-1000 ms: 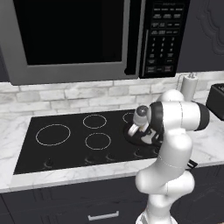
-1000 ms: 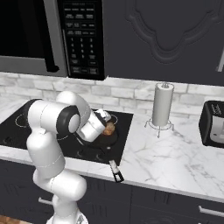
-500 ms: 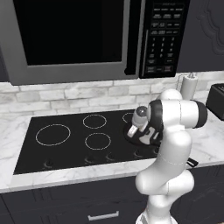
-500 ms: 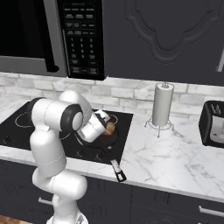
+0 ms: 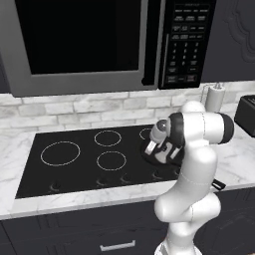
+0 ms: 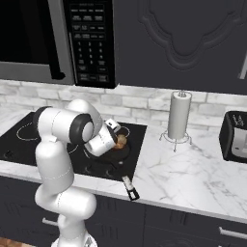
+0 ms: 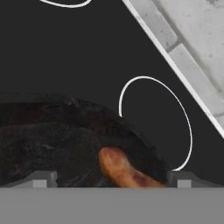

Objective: Take the chicken drumsticks from the pan and place one on each plate on the dining counter.

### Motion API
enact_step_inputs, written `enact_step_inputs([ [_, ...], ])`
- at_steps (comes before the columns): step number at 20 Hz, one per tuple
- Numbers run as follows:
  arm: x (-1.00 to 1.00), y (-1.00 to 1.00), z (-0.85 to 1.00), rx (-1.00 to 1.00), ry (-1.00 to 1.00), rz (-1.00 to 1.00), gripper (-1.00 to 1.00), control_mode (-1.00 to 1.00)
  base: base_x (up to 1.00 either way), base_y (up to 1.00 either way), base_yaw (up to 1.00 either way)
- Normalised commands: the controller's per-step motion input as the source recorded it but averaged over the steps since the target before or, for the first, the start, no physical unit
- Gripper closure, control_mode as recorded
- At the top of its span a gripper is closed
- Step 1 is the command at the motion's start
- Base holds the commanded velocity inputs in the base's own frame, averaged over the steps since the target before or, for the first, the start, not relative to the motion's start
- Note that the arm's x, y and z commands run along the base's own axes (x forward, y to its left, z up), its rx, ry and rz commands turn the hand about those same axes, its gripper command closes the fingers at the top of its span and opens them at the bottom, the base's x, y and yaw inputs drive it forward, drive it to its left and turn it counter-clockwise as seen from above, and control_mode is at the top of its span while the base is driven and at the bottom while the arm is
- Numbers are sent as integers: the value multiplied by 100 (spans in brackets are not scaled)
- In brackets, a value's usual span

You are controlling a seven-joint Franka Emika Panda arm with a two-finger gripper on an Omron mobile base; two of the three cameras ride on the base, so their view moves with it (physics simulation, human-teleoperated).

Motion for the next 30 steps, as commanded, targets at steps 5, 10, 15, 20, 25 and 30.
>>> enact_step_inputs([
  [5,26,0,2,0,0,8,-100,-100,0,0,0],
  [10,22,-4,2,0,1,2,-100,-100,0,0,0],
  [15,5,-21,3,-3,4,0,-100,-100,0,0,0],
  [20,0,-27,7,-5,6,0,-100,-100,0,0,0],
  [25,3,-17,4,-3,8,0,-100,-100,0,0,0],
  [30,20,0,0,0,4,1,-100,-100,0,0,0],
])
